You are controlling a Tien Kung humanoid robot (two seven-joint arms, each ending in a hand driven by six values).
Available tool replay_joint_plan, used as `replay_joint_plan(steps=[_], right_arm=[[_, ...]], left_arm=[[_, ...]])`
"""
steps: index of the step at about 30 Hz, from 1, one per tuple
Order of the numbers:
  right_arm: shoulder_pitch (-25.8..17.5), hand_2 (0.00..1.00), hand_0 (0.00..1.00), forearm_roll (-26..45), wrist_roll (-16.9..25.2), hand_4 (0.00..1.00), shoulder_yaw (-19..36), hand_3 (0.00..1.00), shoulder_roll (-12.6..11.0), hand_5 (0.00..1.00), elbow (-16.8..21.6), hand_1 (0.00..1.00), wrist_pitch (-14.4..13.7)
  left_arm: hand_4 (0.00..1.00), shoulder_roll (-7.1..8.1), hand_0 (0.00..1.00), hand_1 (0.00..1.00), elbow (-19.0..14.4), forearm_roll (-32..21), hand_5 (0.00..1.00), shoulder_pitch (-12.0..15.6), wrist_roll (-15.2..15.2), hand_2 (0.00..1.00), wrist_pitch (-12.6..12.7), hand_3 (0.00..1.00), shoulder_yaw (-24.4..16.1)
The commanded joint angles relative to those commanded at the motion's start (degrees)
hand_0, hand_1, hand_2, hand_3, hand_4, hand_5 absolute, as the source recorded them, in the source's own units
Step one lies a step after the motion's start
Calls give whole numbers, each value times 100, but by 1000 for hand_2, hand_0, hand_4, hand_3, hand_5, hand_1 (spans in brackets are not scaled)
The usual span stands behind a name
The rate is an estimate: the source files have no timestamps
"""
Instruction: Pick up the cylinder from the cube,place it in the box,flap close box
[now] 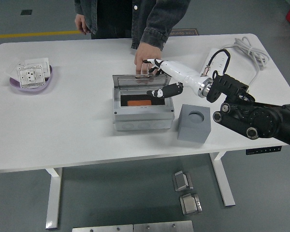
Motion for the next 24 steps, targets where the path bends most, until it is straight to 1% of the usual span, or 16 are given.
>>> replay_joint_plan(steps=[6, 10, 11, 12, 14, 17, 18, 19, 23, 24], right_arm=[[-417, 759, 686, -262, -133, 792, 108, 945, -236, 422, 773, 673, -134], [-714, 759, 686, -654, -292, 792, 358, 945, -359, 422, 1222, 673, -203], [-766, 759, 686, -736, -325, 792, 416, 945, -375, 422, 1295, 673, -207], [-808, 759, 652, -818, -358, 788, 477, 950, -384, 433, 1341, 668, -203], [-916, 759, 652, -984, -410, 788, 673, 950, -407, 433, 1392, 668, -197], [-1128, 759, 652, -1191, -453, 788, 1033, 950, -509, 433, 1437, 668, -155], [-1194, 762, 639, -1243, -459, 789, 1148, 963, -551, 455, 1453, 667, -137], [-1279, 762, 639, -1302, -467, 789, 1288, 963, -608, 455, 1476, 667, -115], [-1800, 762, 639, -1614, -473, 789, 2027, 963, -1062, 455, 1812, 667, 37], [-1955, 749, 630, -1650, -460, 785, 2260, 969, -1180, 473, 1918, 650, 54]], left_arm=[[530, -22, 651, 651, 5, -144, 190, 11, -53, 542, 3, 575, 133], [530, -41, 651, 651, 7, -176, 190, 32, -62, 542, 2, 575, 158], [530, -46, 651, 651, 8, -172, 190, 37, -60, 542, 2, 575, 154], [531, -51, 651, 651, 8, -158, 190, 41, -56, 542, -1, 575, 145], [531, -61, 651, 651, 9, -137, 190, 50, -49, 542, -5, 575, 129], [531, -70, 651, 651, 12, -136, 190, 61, -50, 542, -8, 575, 128], [531, -72, 650, 651, 13, -129, 193, 63, -49, 541, -9, 574, 121], [531, -73, 650, 651, 14, -110, 193, 65, -43, 541, -10, 574, 103], [531, -64, 650, 651, 24, -16, 193, 111, -15, 541, -9, 574, 2], [531, -63, 650, 651, 26, 16, 194, 127, -4, 540, -9, 574, -33]])
